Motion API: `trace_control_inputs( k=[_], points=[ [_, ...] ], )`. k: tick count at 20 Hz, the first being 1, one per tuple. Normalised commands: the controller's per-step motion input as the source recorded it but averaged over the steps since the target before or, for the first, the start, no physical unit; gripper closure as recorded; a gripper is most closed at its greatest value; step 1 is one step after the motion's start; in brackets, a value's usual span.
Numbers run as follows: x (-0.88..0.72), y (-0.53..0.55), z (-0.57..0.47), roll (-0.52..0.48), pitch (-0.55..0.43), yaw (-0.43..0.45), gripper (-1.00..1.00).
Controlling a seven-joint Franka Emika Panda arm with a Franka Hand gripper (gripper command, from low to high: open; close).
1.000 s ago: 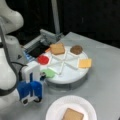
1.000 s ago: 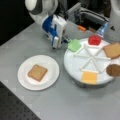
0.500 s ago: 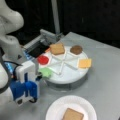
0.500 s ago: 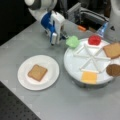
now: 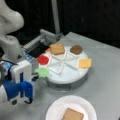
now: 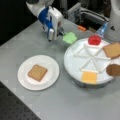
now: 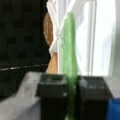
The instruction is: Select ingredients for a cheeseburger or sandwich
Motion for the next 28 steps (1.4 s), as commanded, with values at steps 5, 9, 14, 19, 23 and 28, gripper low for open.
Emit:
trace_control_inputs(
  k=[5, 9, 14, 19, 23, 28],
  points=[
    [0.27, -0.22, 0.23, -0.015, 0.168, 0.373, 1.0],
    [0.5, -0.25, 0.17, 0.016, 0.154, 0.426, 1.0],
    [0.65, -0.31, 0.03, 0.064, 0.165, 0.44, 1.0],
    [0.78, -0.38, -0.11, 0.118, 0.173, 0.412, 1.0],
    [0.89, -0.37, -0.13, 0.141, 0.167, 0.38, 1.0],
    [0.69, -0.33, -0.07, 0.164, 0.165, 0.339, 1.0]
  ],
)
